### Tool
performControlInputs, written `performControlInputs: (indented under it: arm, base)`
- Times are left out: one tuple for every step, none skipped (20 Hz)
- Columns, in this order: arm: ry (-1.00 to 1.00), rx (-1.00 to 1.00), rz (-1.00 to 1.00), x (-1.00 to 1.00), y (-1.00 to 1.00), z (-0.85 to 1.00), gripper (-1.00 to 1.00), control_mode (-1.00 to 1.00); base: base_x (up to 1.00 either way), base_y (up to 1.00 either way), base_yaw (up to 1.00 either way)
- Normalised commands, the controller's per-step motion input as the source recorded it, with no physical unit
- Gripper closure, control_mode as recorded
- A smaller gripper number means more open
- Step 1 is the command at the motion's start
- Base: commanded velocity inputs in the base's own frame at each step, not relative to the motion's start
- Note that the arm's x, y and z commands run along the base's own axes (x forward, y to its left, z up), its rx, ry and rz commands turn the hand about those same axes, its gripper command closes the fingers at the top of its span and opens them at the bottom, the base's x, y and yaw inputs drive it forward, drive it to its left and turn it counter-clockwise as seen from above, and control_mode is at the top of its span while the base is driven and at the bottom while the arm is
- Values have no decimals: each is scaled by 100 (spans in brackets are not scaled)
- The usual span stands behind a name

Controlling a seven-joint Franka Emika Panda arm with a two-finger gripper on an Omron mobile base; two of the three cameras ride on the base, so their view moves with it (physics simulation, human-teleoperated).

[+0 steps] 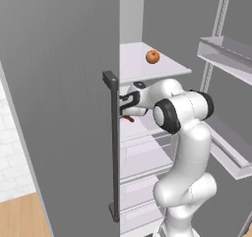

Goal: Place one onion and one chicken drumstick in each tupperware on the nearby counter, to pack two identical lunches.

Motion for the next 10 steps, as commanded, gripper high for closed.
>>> performControlInputs:
  arm:
    - [0,5,-3,-94,-39,0,100,-100]
    - [-3,10,-4,-100,-55,0,100,-100]
    - [-6,12,-3,-100,-64,0,100,-100]
    - [-6,14,-5,-100,-64,0,100,-100]
    - [-6,15,-5,-100,-62,0,100,-100]
    - [-6,13,-4,-100,-54,0,100,-100]
    - [-9,12,-2,-100,-46,2,100,-100]
    - [-10,10,-1,-100,-37,16,100,-100]
    - [-8,8,-1,-100,-26,44,100,-100]
    - [-6,4,-1,-100,-15,69,100,-100]
  base:
    - [0,0,0]
    - [0,0,0]
    - [0,0,0]
    - [0,0,0]
    - [0,0,0]
    - [0,0,0]
    - [0,0,0]
    - [0,0,0]
    - [0,0,0]
    - [0,0,0]
